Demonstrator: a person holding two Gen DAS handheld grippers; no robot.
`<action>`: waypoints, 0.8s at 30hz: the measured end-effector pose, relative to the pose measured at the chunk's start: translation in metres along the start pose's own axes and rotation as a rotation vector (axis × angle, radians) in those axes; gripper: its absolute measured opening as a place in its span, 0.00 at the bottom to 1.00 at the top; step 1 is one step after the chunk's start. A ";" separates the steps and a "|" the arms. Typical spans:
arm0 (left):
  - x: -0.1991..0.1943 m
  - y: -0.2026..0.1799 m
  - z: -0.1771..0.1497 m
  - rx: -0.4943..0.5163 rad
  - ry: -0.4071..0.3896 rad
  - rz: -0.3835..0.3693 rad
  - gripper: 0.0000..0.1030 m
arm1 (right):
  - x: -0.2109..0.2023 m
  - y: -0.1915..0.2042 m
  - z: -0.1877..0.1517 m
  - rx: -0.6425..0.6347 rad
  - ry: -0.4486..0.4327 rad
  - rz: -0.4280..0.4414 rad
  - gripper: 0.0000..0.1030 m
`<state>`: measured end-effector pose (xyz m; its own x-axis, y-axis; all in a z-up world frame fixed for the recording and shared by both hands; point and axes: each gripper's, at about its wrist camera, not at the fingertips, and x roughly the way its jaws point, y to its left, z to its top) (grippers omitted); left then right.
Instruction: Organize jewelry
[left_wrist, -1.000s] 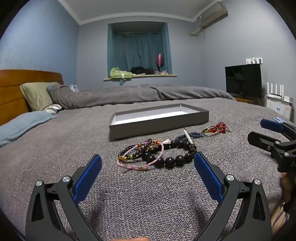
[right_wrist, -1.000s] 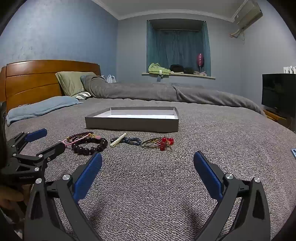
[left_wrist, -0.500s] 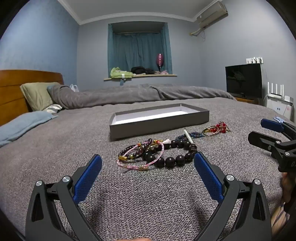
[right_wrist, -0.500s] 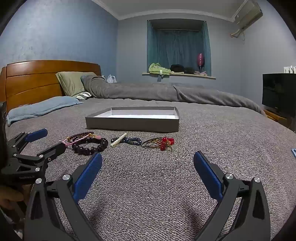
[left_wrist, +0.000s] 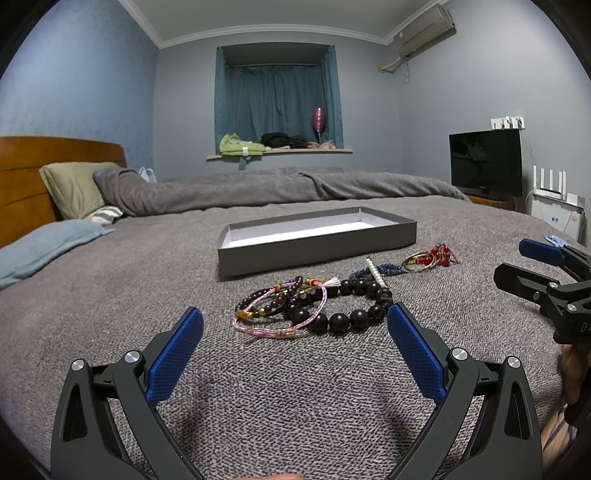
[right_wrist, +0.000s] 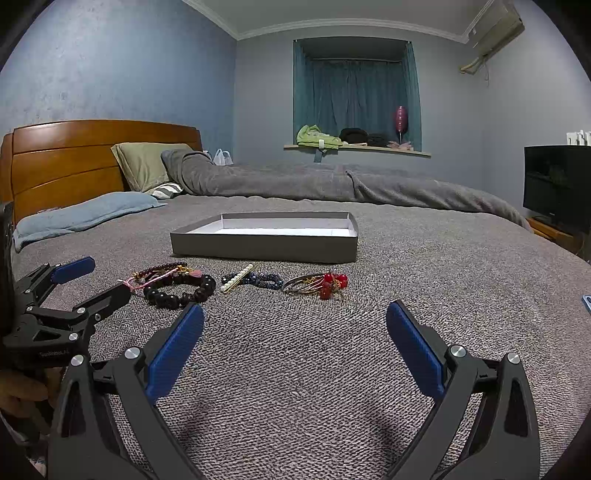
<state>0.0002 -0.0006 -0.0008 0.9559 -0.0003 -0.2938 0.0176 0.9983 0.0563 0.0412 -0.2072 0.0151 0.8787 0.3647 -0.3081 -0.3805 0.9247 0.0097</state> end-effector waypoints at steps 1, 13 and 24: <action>0.000 0.000 0.000 0.001 0.000 0.000 0.96 | 0.000 0.000 0.000 0.000 0.000 0.000 0.95; 0.001 -0.001 0.000 0.005 0.006 -0.001 0.96 | -0.003 0.000 0.001 0.003 -0.005 0.000 0.95; 0.005 -0.002 -0.001 0.008 0.010 0.000 0.96 | -0.004 0.000 0.001 0.005 -0.005 0.003 0.95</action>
<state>0.0045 -0.0022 -0.0031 0.9530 0.0001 -0.3030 0.0203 0.9977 0.0640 0.0381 -0.2083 0.0172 0.8788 0.3685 -0.3032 -0.3821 0.9240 0.0153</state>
